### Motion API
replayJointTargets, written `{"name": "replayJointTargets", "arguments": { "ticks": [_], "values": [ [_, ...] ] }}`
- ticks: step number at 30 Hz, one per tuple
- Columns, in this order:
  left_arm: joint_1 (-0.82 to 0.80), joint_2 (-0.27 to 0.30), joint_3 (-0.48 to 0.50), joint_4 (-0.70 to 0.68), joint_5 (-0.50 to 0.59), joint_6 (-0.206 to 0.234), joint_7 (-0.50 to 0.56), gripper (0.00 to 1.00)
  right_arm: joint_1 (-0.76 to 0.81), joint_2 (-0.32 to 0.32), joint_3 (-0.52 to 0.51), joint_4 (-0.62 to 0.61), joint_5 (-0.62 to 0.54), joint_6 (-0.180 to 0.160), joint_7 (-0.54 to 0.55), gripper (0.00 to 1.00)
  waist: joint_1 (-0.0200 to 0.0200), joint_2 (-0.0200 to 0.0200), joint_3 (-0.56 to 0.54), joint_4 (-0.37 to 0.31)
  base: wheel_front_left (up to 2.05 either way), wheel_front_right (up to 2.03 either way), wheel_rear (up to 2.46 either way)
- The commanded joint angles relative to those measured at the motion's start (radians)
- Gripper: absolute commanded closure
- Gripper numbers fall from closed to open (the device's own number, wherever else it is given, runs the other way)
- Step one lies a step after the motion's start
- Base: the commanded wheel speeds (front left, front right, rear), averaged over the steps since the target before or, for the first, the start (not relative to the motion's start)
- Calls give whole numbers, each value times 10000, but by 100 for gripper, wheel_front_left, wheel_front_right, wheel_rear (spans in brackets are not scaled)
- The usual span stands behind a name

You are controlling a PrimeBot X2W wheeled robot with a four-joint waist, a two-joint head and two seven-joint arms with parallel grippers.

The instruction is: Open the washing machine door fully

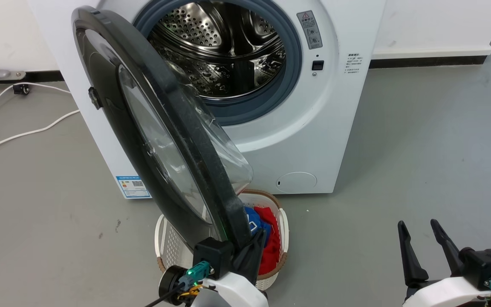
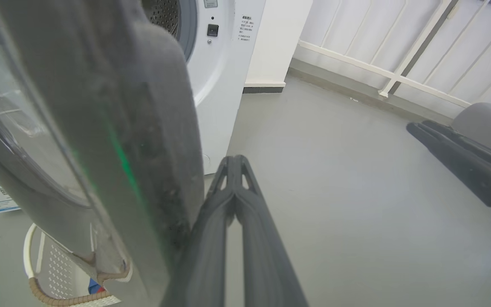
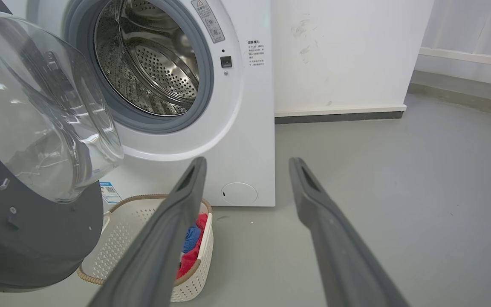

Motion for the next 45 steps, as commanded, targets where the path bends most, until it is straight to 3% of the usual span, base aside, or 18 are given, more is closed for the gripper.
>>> {"name": "replayJointTargets", "arguments": {
  "ticks": [1, 13, 18, 36, 45],
  "values": [
    [-183, -12, 89, 166, -57, 137, -173, 100, -135, 42, 7, 33, 25, -2, -56, 0, -1, 0, -11, -13, 0, 0, 0],
    [95, 11, 377, 508, -190, 767, -801, 100, -65, 43, 49, 124, 67, -2, -61, 0, -1, 0, -57, 16, 0, 0, 0],
    [466, 168, 392, 162, -129, 942, -984, 100, -24, 41, -43, 99, 16, -2, -39, 0, -1, 0, -90, 320, 0, 0, 0],
    [1061, 226, 482, -678, -305, 1248, -1486, 100, 82, 37, -277, -435, -181, -2, 273, 0, -1, 0, 3, 2974, 0, 0, 0],
    [872, 744, 1686, -825, -755, 1499, -1889, 100, -111, 35, -196, -638, -210, -2, 400, 0, -1, 0, 375, 3529, 0, 0, 0]
  ]
}}
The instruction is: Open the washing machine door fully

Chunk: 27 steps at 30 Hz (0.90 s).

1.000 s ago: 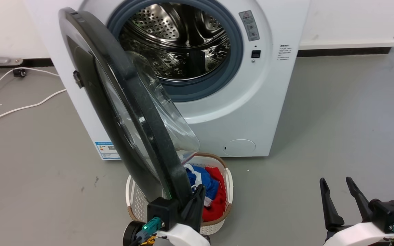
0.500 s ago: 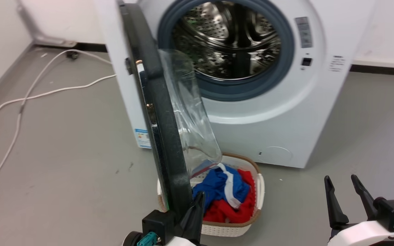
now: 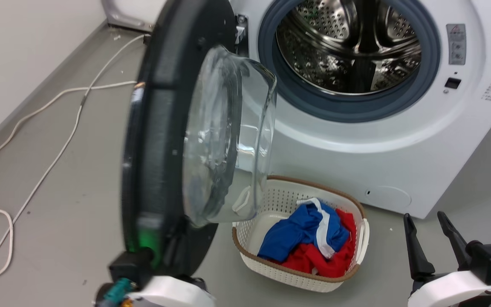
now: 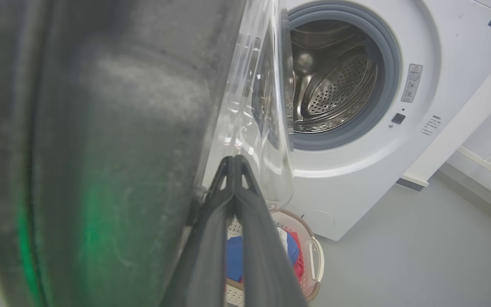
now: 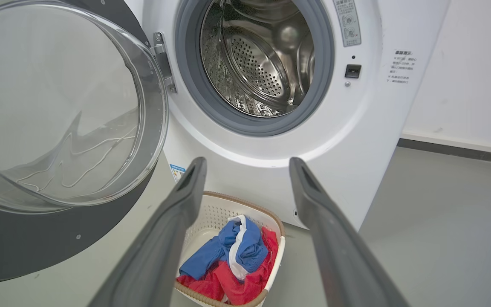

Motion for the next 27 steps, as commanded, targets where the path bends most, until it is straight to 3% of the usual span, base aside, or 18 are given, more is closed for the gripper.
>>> {"name": "replayJointTargets", "arguments": {
  "ticks": [1, 16, 27],
  "values": [
    [-223, 131, 257, -11, -97, 55, -119, 100, -161, 2, 11, -70, -19, -2, 12, 0, 0, 0, 212, 48, 0, 0, 0],
    [-1508, 1583, 3156, 512, -1417, -471, -897, 100, -668, -548, -108, -501, 176, -2, 266, 0, 0, 0, 1587, -261, 0, 0, 0],
    [-2522, 2603, 4486, 1941, -2071, -1035, -1038, 100, -979, -685, -82, -428, 266, -2, 271, 0, 0, 0, 2049, -307, 0, 0, 0]
  ]
}}
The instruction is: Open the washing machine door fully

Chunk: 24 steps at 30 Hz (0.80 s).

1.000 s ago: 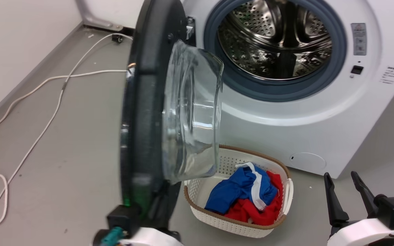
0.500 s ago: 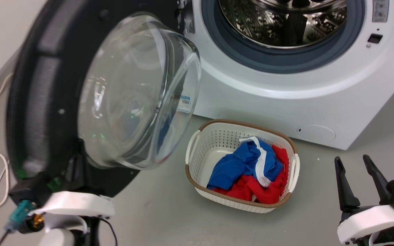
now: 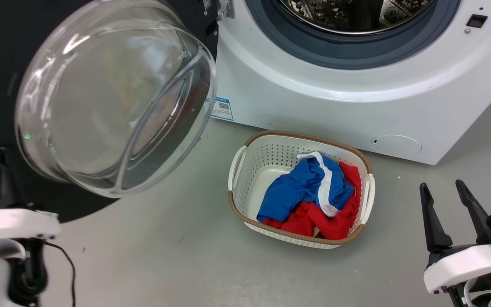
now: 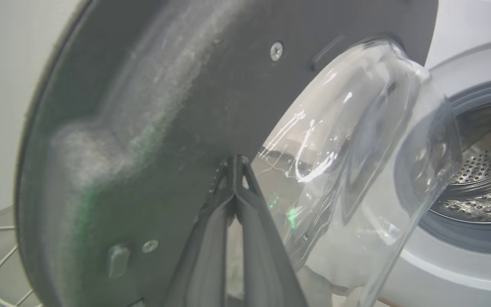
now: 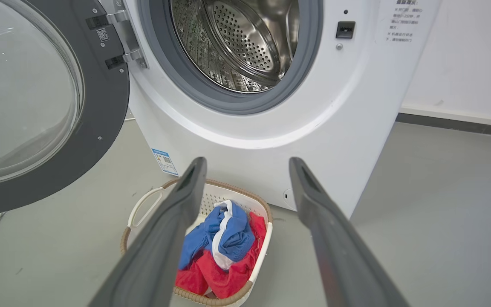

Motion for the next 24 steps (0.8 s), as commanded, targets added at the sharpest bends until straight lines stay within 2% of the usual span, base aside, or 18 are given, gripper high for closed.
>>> {"name": "replayJointTargets", "arguments": {
  "ticks": [1, 8, 13, 18, 24],
  "values": [
    [-275, 205, 218, 238, -111, -83, -61, 100, -186, -70, 20, 7, 10, -2, 7, 0, 0, 0, 39, -36, 0, 0, 0],
    [-978, 841, 775, 1629, -474, -450, -80, 100, -264, -100, 52, 100, 28, -2, -41, 0, 0, 0, 46, -225, 0, 0, 0],
    [-1164, 1014, 872, 2184, -479, -601, -122, 100, -279, -19, 68, 190, 9, -2, -93, 0, 0, 0, -96, -336, 0, 0, 0],
    [-786, 847, 730, 2147, -267, -529, -151, 100, -138, 118, 46, 350, -20, -2, -169, 0, 0, 0, -438, -385, 0, 0, 0],
    [125, 418, 500, 1468, 25, -339, -174, 100, 103, 352, 98, 635, -25, -2, -346, 0, 0, 0, -1110, -420, 0, 0, 0]
  ]
}}
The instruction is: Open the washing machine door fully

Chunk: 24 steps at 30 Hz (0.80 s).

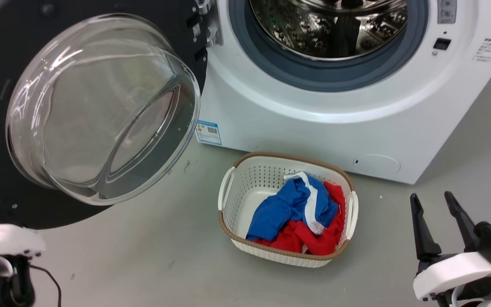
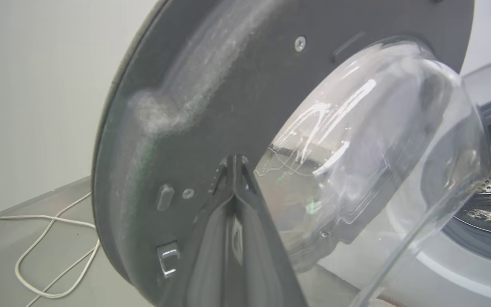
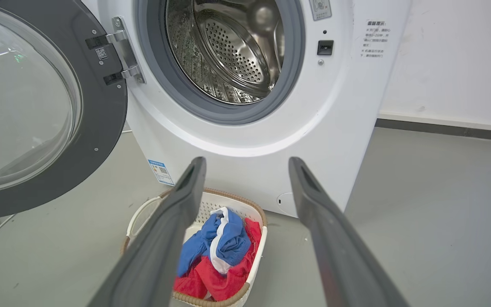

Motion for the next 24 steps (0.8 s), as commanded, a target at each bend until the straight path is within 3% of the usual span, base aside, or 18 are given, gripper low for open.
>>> {"name": "replayJointTargets", "arguments": {
  "ticks": [1, 14, 22, 23, 24],
  "values": [
    [427, -108, -49, -300, 150, 129, -40, 100, 116, 104, 63, 57, -38, -2, -97, 0, 0, 0, -381, -58, 0, 0, 0],
    [2165, -845, -1965, -3117, 1462, 758, 684, 100, 525, 315, 181, 293, -165, -2, -206, 0, 0, 0, -1330, -518, 0, 0, 0],
    [1932, -1342, -3529, -3440, 2016, 454, 1210, 100, 469, 354, 348, 282, -275, -2, -146, 0, 0, 0, -1496, -1299, 0, 0, 0],
    [1879, -1380, -3622, -3327, 2032, 411, 1206, 97, 447, 355, 388, 282, -284, -2, -148, 0, 0, 0, -1495, -1430, 0, 0, 0],
    [1837, -1414, -3704, -3222, 2047, 376, 1168, 78, 437, 356, 418, 294, -293, -2, -138, 0, 0, 0, -1499, -1561, 0, 0, 0]
  ]
}}
